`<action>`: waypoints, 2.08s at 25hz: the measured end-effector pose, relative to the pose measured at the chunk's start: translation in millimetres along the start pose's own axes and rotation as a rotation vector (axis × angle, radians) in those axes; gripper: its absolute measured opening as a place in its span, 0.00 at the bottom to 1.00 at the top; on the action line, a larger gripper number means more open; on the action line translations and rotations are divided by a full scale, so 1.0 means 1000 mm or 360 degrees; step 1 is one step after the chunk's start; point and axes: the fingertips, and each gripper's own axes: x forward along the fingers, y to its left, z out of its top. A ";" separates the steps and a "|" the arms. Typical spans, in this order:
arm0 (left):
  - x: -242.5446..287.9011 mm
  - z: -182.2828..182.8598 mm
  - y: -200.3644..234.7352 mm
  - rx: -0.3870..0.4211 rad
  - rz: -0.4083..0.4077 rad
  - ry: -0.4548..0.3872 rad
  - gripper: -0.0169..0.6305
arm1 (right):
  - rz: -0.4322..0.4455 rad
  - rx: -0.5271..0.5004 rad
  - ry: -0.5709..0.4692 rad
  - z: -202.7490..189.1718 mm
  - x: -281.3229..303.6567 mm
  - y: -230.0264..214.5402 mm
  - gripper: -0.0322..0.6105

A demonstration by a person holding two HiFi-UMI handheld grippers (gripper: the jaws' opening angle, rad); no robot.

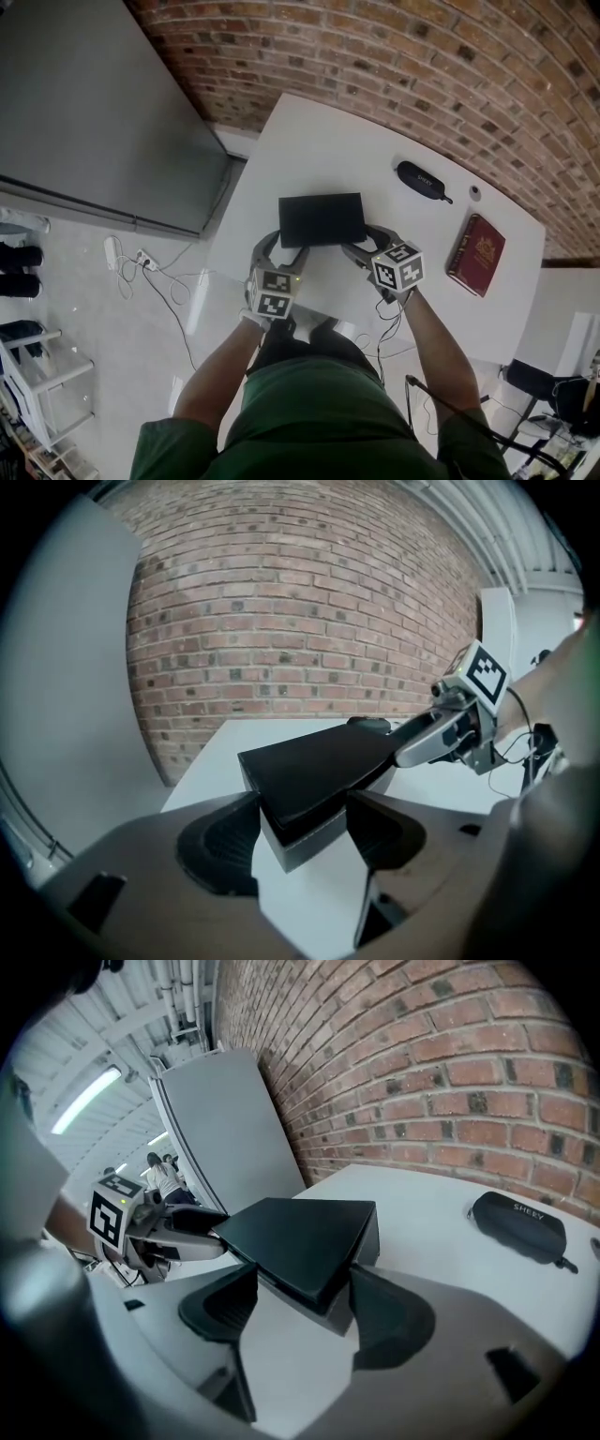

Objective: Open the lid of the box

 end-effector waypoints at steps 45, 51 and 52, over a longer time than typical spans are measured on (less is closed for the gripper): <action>-0.008 0.111 0.069 0.0016 0.0065 -0.0319 0.30 | -0.0391 -0.0218 -0.0431 0.118 -0.004 -0.043 0.27; -0.011 0.096 0.096 -0.0056 0.0115 -0.0269 0.30 | -0.0419 -0.0117 -0.0392 0.124 0.010 -0.062 0.23; -0.011 0.094 0.099 -0.0060 0.0119 -0.0266 0.30 | -0.0427 -0.0121 -0.0370 0.125 0.013 -0.065 0.23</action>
